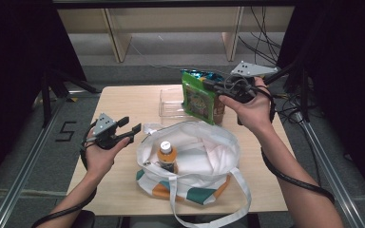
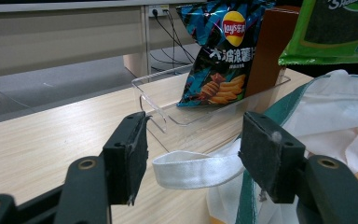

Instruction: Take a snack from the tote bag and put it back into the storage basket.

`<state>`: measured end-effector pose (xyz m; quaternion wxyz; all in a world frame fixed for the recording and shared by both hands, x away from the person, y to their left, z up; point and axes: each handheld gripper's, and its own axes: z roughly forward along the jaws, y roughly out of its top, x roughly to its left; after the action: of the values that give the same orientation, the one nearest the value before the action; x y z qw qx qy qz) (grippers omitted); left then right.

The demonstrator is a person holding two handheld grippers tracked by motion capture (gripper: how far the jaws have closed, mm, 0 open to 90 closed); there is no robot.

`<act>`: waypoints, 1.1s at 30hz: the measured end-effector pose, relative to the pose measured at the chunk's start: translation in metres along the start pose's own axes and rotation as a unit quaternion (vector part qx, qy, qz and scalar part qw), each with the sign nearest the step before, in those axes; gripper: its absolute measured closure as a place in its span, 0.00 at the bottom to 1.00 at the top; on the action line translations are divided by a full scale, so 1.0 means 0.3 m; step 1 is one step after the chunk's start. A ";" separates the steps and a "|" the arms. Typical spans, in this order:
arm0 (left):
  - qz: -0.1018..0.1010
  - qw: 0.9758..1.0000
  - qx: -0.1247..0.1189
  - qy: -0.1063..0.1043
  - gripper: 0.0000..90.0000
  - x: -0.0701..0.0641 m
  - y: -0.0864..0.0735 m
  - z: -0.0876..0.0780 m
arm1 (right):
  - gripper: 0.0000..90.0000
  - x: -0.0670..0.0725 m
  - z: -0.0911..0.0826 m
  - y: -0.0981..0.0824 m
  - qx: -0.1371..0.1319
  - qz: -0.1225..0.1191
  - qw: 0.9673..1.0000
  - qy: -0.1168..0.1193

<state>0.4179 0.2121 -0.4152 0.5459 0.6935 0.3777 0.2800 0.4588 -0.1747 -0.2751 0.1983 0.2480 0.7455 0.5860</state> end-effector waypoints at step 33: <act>-0.001 1.000 0.001 0.001 0.45 0.002 -0.001 0.000 | 1.00 -0.059 0.078 0.021 -0.014 0.014 0.999 -0.029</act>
<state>0.4183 0.2127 -0.4155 0.5456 0.6932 0.3791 0.2794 0.4876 -0.1661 -0.2743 0.2149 0.2724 0.7280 0.5913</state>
